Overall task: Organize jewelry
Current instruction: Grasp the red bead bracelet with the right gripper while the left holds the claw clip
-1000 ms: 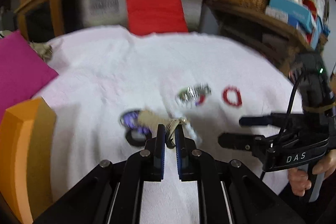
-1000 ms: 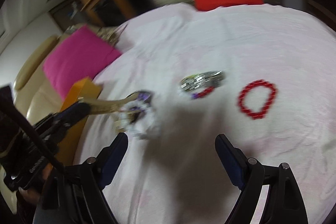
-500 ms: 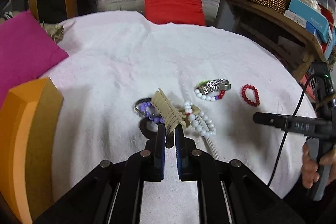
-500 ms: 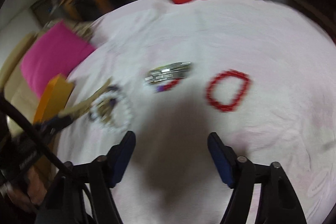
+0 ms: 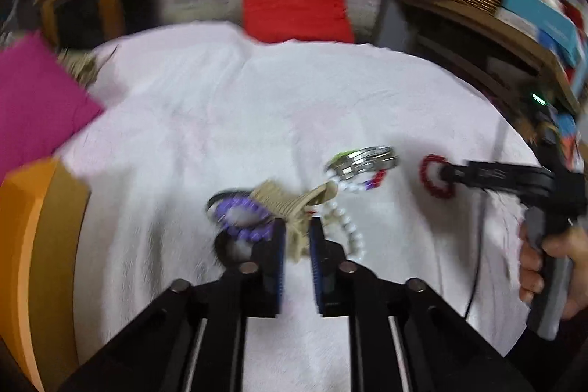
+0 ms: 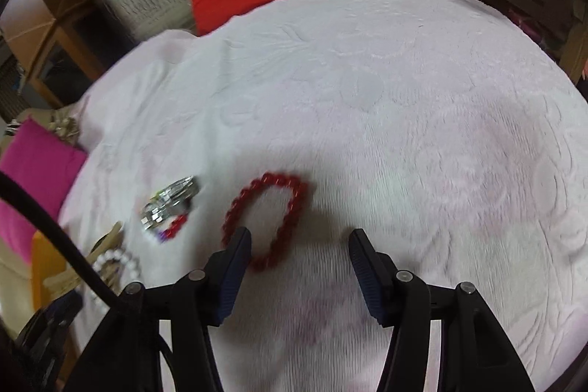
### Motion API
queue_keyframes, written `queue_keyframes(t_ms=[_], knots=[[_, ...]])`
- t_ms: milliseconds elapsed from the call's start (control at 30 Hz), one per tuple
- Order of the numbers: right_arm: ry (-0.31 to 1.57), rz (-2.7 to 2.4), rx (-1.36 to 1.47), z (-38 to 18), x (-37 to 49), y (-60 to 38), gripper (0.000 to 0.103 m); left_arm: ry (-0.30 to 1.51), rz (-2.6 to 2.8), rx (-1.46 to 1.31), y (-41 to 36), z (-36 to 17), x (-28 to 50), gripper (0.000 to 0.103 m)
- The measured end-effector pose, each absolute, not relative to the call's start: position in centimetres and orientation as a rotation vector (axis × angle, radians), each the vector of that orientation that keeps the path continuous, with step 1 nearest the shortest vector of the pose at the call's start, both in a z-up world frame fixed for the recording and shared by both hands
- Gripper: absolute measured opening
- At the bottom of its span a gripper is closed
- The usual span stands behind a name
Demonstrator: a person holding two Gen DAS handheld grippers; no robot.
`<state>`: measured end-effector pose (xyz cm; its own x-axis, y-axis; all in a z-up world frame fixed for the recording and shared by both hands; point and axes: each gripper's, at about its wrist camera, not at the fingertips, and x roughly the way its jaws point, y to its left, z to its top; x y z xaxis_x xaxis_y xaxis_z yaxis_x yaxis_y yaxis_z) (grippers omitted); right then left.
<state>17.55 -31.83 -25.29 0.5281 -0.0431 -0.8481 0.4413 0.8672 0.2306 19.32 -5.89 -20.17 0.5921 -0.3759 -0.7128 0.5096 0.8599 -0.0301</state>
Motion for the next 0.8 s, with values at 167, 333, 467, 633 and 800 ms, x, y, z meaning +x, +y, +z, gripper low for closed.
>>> queue_keyframes(t_ms=[167,333,467,633,800], knots=[[0.966,-0.342,0.356,-25.4,18.4,-31.7,0.024,0.719,-0.636,0.287,-9.2,-19.8,17.4,0.010],[0.935,-0.313,0.426,-25.2,17.6,-33.5,0.011,0.753,-0.583,0.258,-8.3,-19.9,18.6,0.010],[0.922,-0.299,0.436,-24.9,17.7,-33.8,0.011,0.768,-0.539,0.165,-5.1,-19.4,19.9,0.010],[0.893,-0.267,0.480,-24.1,17.4,-34.0,0.011,0.752,-0.515,0.128,-2.6,-19.1,20.3,0.011],[0.871,-0.247,0.507,-23.6,17.2,-34.0,0.011,0.790,-0.457,0.100,-1.1,-19.7,21.3,0.011]])
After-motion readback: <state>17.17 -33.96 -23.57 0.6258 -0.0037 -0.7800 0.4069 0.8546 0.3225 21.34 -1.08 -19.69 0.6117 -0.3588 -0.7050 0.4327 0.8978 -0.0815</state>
